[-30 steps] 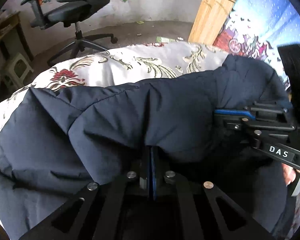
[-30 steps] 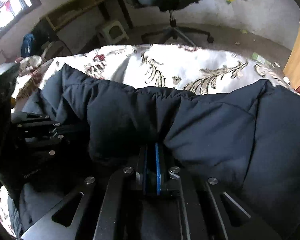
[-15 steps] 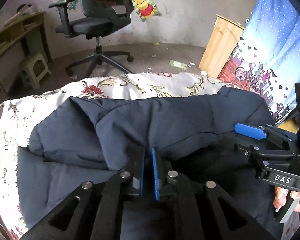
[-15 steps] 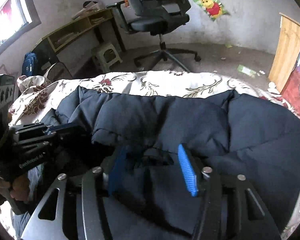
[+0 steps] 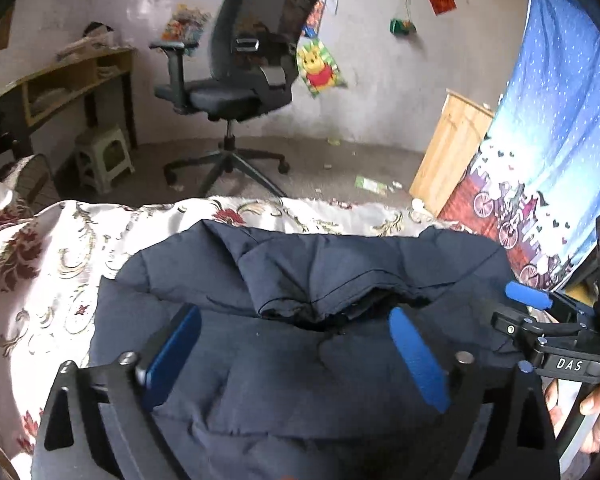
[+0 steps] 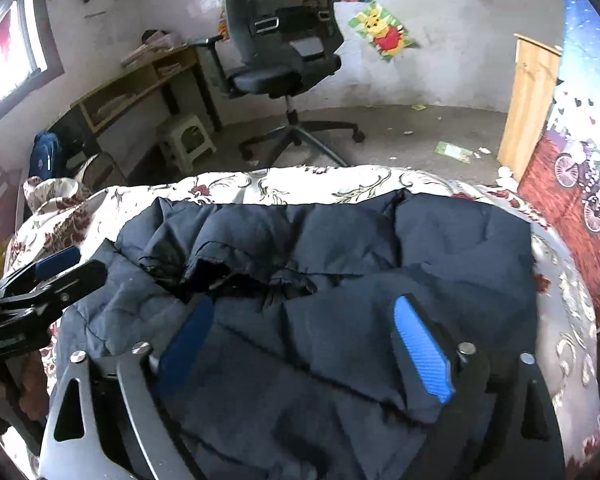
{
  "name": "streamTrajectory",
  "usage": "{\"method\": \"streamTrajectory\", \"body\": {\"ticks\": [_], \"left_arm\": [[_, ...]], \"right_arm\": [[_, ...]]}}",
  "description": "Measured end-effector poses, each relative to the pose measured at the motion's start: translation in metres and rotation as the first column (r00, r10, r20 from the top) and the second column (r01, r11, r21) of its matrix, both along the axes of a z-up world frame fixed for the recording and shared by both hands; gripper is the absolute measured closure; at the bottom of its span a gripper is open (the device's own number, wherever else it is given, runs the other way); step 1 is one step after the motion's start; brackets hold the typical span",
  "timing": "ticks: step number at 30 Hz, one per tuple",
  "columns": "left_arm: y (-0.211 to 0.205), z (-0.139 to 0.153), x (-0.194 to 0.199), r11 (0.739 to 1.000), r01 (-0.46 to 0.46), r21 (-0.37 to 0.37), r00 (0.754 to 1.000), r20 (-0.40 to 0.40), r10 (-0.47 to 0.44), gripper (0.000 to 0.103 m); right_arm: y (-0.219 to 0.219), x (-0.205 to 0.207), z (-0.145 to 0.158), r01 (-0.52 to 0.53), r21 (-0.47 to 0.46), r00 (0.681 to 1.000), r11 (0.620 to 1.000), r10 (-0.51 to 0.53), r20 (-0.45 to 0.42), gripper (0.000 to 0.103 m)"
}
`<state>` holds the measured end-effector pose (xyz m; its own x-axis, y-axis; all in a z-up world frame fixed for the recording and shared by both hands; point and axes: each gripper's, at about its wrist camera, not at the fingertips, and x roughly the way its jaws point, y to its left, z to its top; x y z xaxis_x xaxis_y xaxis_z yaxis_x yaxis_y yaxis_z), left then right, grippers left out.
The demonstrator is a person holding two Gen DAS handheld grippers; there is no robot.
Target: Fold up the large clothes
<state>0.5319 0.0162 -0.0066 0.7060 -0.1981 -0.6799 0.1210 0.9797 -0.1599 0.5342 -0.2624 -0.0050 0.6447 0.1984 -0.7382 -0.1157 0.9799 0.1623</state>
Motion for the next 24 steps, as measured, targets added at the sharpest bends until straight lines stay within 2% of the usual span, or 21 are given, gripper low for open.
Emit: {"method": "streamTrajectory", "body": {"ticks": [5,9,24], "left_arm": [[0.004,0.014,-0.028,0.999,-0.033,0.029,0.998,0.054,0.032,0.000],[0.012,0.027,-0.053,0.997,-0.061,0.051,0.995,0.085,0.056,0.000],[0.032,0.065,-0.139,0.991,-0.107,0.080,0.981,0.170,0.092,0.000]], "right_arm": [[-0.008,-0.030,0.019,0.076,0.041,0.996,0.996,-0.078,0.043,0.003],[-0.011,-0.054,0.031,0.113,0.051,0.991,0.992,-0.116,0.073,0.003],[0.008,-0.151,0.072,0.063,-0.002,0.982,0.998,-0.062,0.179,0.003]]}}
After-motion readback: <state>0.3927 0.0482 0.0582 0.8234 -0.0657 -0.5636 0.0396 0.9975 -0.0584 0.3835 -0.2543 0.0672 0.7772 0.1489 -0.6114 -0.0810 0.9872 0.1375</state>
